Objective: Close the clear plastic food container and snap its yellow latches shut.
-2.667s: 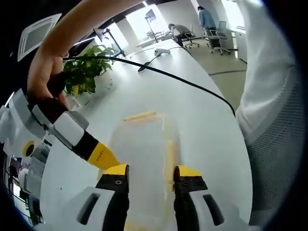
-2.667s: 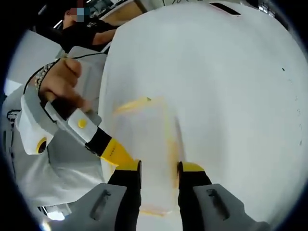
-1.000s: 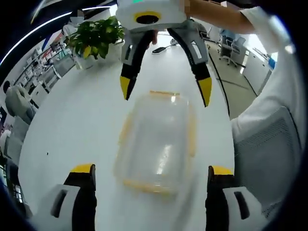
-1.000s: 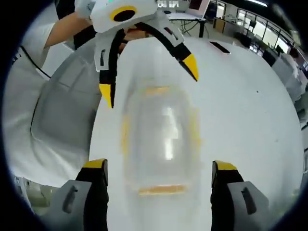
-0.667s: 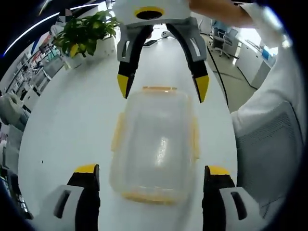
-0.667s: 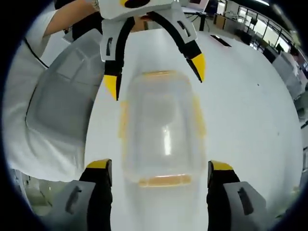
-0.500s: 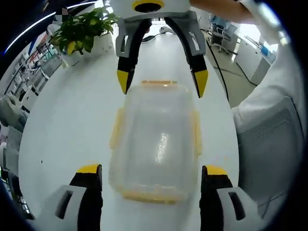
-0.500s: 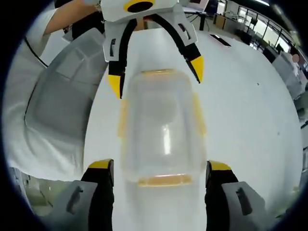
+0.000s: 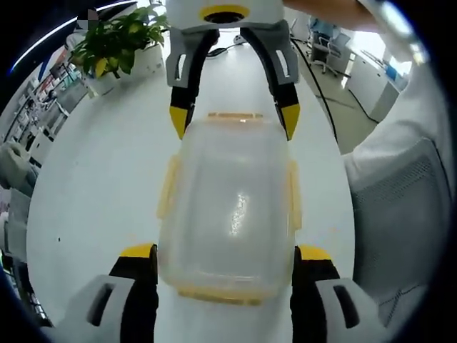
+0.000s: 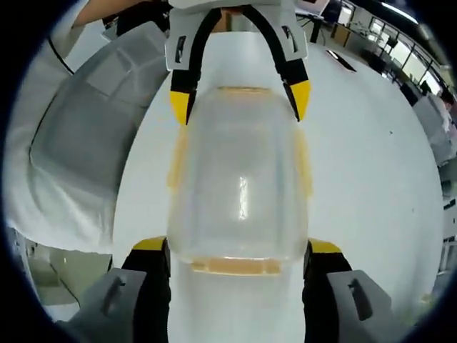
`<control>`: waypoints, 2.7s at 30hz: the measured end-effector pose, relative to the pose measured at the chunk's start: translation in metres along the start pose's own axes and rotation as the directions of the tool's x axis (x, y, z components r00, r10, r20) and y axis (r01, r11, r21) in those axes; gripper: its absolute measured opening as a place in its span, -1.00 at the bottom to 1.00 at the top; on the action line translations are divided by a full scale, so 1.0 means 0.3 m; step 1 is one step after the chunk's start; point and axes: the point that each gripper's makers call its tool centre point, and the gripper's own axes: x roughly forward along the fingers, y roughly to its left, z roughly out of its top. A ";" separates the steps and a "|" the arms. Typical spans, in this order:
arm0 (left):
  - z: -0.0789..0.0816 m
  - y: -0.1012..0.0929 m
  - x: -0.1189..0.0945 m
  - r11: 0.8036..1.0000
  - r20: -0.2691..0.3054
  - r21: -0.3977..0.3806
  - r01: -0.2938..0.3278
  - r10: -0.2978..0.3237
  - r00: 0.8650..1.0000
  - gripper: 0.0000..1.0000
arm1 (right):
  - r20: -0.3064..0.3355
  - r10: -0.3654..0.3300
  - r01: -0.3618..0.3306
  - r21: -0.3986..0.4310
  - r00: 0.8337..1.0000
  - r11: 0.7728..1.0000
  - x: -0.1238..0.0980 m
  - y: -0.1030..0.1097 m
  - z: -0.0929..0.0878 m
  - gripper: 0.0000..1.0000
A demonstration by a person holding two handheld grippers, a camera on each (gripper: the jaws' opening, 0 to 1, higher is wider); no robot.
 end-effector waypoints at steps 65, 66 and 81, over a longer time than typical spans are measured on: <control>-0.479 0.374 -0.136 0.915 -0.250 0.239 -0.326 0.382 0.890 0.49 | 0.147 -0.269 0.280 -0.056 0.952 0.958 0.143 -0.316 0.471 0.25; -0.481 0.374 -0.138 0.915 -0.250 0.239 -0.325 0.382 0.890 0.49 | 0.148 -0.273 0.284 -0.059 0.951 0.957 0.143 -0.316 0.471 0.25; -0.487 0.341 -0.173 0.937 -0.168 -0.021 -0.348 0.340 0.925 0.91 | 0.189 -0.270 0.261 0.071 0.944 0.963 0.099 -0.300 0.491 -0.05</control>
